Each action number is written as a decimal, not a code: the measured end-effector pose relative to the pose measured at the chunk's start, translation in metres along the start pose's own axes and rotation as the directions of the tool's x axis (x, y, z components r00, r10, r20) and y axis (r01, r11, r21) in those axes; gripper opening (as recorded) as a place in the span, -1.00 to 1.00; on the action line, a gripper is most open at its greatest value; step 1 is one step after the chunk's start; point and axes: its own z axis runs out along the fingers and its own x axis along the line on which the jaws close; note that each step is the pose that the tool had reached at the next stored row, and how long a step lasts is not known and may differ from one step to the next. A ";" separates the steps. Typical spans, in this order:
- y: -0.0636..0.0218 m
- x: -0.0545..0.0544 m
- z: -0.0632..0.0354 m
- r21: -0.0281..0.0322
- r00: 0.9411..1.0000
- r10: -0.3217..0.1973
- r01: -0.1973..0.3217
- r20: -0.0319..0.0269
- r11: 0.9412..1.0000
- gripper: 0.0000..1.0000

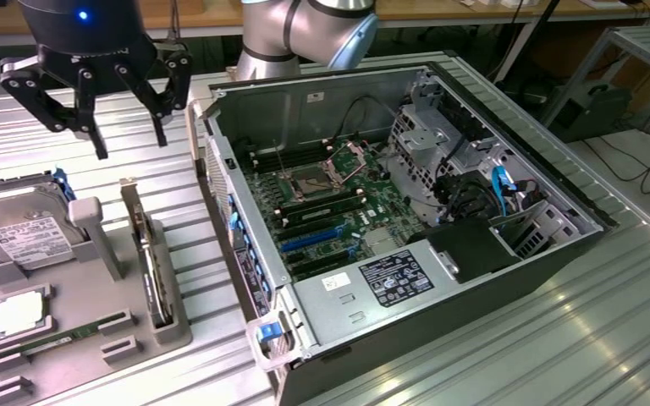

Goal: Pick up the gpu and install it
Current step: 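Pick up the gpu and move the gpu toward the slot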

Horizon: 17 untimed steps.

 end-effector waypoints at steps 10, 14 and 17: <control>-0.0138 0.002 -0.0001 0.000 1.000 0.000 0.000 0.000 1.000 0.20; -0.0225 0.003 -0.0003 0.000 1.000 0.000 0.000 0.000 1.000 0.20; -0.0280 0.003 -0.0004 0.000 1.000 0.000 0.000 0.000 1.000 0.20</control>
